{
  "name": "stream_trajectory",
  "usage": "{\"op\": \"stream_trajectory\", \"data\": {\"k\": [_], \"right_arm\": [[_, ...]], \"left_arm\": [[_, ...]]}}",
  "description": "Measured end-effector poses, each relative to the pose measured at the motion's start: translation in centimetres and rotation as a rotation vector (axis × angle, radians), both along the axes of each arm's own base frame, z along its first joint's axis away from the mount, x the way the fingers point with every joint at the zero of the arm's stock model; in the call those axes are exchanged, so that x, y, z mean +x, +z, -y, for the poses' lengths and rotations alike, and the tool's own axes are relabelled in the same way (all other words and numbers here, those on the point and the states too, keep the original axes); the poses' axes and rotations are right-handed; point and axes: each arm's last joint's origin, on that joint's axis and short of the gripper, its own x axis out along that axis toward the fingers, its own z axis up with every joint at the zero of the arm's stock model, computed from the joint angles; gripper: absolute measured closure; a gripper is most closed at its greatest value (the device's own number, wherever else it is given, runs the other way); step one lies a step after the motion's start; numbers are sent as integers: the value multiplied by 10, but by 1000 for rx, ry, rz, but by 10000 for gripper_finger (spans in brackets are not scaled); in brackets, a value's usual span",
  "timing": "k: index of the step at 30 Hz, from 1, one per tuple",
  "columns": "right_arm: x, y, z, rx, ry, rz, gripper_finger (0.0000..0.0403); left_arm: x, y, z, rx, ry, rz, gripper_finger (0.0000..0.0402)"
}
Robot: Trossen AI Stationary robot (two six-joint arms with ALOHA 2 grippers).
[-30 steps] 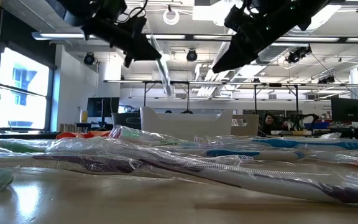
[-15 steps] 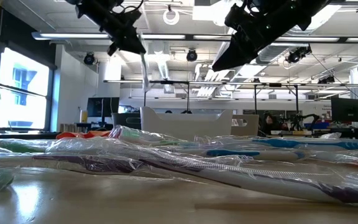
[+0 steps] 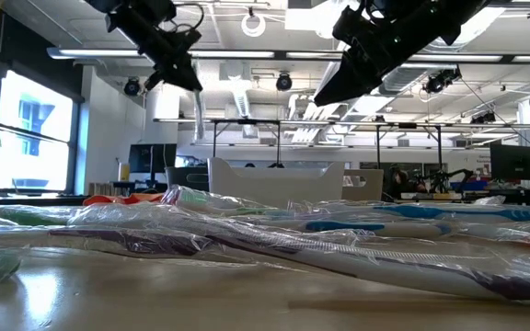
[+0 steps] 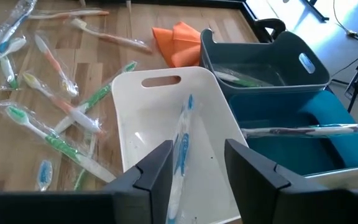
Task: Pick & Place Toothbrushes
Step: Put the green toothbrush into the dark blue bin
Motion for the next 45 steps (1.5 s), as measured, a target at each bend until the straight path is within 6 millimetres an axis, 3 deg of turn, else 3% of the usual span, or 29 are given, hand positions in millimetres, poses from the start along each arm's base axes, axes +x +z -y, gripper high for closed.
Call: {"op": "stream_trajectory", "data": {"k": [13, 21, 38, 45], "right_arm": [[0, -1, 0, 2, 0, -8, 266], [-1, -1, 0, 3, 1, -14, 266], [-1, -2, 0, 7, 3, -27, 266], [-1, -2, 0, 7, 3, -28, 266]], "left_arm": [[46, -72, -38, -281, -5, -42, 369], [54, -108, -45, -446, -11, -105, 369], [53, -111, -46, -473, 43, -130, 365], [52, -111, -46, -459, 62, -142, 336]]}}
